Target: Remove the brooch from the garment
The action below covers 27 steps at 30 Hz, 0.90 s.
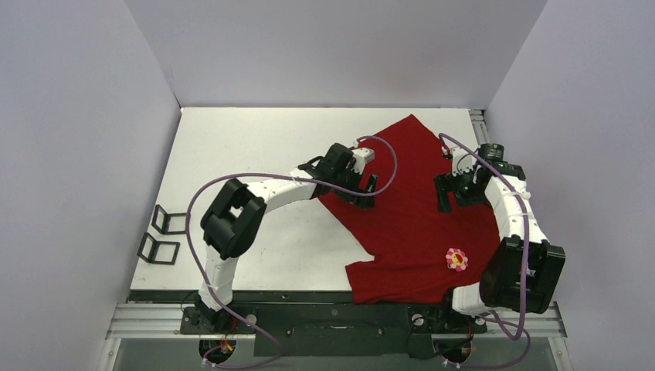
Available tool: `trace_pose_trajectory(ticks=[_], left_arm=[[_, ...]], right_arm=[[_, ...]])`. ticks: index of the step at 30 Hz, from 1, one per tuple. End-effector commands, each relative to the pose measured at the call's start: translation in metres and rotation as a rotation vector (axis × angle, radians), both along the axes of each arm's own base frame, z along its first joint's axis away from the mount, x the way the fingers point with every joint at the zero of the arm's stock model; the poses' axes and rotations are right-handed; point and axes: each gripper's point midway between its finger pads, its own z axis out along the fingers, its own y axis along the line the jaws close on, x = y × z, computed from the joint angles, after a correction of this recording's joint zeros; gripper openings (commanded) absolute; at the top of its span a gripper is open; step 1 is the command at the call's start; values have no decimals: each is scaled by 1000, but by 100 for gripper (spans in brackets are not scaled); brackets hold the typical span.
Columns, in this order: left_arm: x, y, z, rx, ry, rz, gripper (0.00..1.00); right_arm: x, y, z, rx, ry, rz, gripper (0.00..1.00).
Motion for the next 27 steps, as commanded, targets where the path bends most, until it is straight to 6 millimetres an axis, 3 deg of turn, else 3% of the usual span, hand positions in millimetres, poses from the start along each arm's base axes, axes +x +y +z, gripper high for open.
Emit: trace_pose_trajectory(ticks=[1,7,13,22,27], left_arm=[[16,-2,-19,56,60,72,96],[34,47,-54,200,121,177,96],[52,126,-79,322,215,307,96],[64,214,-81,432,257,407,96],[83,273,-77,478,284,498,96]], right_arm=[[-2,-8,18,-20,-36,12,82],[-5,-6,17,-8,-33,15,82],[-1,-2,18,20,-32,19,82],[4,5,21,58,-30,27,82],[4,12,21,62,-23,47,82]])
